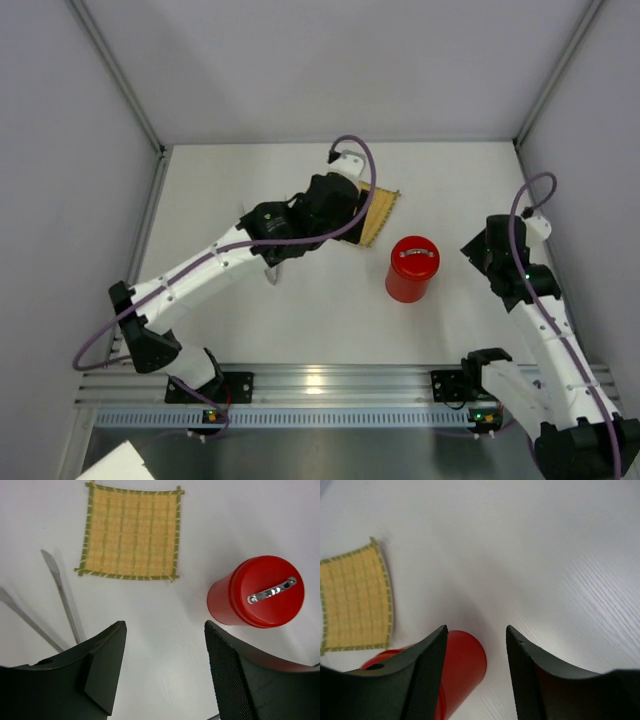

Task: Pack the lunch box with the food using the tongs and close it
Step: Reset both arms

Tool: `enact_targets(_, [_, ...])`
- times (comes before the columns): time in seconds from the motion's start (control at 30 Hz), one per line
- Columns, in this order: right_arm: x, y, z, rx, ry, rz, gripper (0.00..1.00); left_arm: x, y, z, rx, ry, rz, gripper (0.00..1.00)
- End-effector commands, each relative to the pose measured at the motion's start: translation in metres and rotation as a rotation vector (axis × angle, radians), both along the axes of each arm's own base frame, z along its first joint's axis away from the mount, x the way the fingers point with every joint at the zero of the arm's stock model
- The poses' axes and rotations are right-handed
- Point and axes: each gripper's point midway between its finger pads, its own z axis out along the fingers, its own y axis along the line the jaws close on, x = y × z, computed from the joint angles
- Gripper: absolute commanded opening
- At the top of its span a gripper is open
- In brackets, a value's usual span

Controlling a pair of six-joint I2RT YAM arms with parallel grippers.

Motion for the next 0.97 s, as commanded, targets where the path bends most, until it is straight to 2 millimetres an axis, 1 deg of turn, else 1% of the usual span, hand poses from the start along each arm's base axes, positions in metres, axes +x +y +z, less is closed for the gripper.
enact_targets(0.0, [0.011,-0.006,0.069,-0.077,-0.149,0.054,0.53,0.007,0.038,0.042,-0.143,-0.072,0.092,0.69])
enact_targets(0.03, [0.014,-0.004,0.080,-0.082,-0.172,0.079,0.59,0.008,0.047,0.044,-0.149,-0.077,0.111,0.71])
enact_targets(0.07, [0.017,-0.003,0.091,-0.107,-0.186,0.106,0.66,0.012,0.059,0.041,-0.141,-0.079,0.143,0.73])
enact_targets(0.1, [0.021,0.000,0.116,-0.108,-0.238,0.128,0.75,0.011,0.070,0.050,-0.169,-0.093,0.161,0.74])
enact_targets(0.13, [0.023,0.002,0.127,-0.114,-0.257,0.144,0.92,0.011,0.077,0.052,-0.178,-0.097,0.175,0.75])
enact_targets(0.17, [0.027,0.004,0.146,-0.124,-0.290,0.170,0.99,0.012,0.089,0.054,-0.189,-0.103,0.194,0.79])
enact_targets(0.2, [0.029,0.006,0.155,-0.130,-0.306,0.184,1.00,0.013,0.095,0.056,-0.192,-0.108,0.207,0.81])
enact_targets(0.23, [0.033,0.007,0.159,-0.133,-0.306,0.191,1.00,0.014,0.101,0.055,-0.190,-0.107,0.224,0.85])
enact_targets(0.27, [0.035,0.010,0.168,-0.133,-0.322,0.215,1.00,0.016,0.114,0.056,-0.190,-0.115,0.251,0.93])
enact_targets(0.3, [0.037,0.012,0.183,-0.136,-0.351,0.227,0.99,0.017,0.120,0.055,-0.186,-0.112,0.264,0.98])
enact_targets(0.33, [0.041,0.015,0.186,-0.138,-0.349,0.244,1.00,0.020,0.128,0.055,-0.183,-0.114,0.286,0.99])
enact_targets(0.37, [0.042,0.019,0.192,-0.144,-0.364,0.279,0.99,0.019,0.133,0.058,-0.188,-0.118,0.295,0.99])
enact_targets(0.4, [0.043,0.022,0.198,-0.143,-0.381,0.297,1.00,0.018,0.137,0.054,-0.174,-0.116,0.301,0.99])
enact_targets(0.47, [0.046,0.029,0.202,-0.143,-0.402,0.345,0.99,0.018,0.148,0.054,-0.170,-0.121,0.325,0.99])
enact_targets(0.5, [0.046,0.031,0.204,-0.142,-0.412,0.356,0.99,0.018,0.149,0.047,-0.158,-0.112,0.327,0.99])
enact_targets(0.6, [0.049,0.038,0.206,-0.146,-0.442,0.402,1.00,0.020,0.154,0.045,-0.148,-0.106,0.335,0.99])
enact_targets(0.67, [0.049,0.040,0.202,-0.151,-0.443,0.415,0.99,0.022,0.158,0.044,-0.136,-0.108,0.343,0.99])
enact_targets(0.73, [0.049,0.041,0.205,-0.149,-0.465,0.419,0.99,0.022,0.162,0.043,-0.133,-0.107,0.355,0.99])
enact_targets(0.9, [0.051,0.041,0.205,-0.150,-0.476,0.418,1.00,0.022,0.172,0.046,-0.131,-0.120,0.377,0.99])
enact_targets(0.93, [0.051,0.041,0.208,-0.154,-0.490,0.416,1.00,0.022,0.175,0.047,-0.129,-0.122,0.381,0.99])
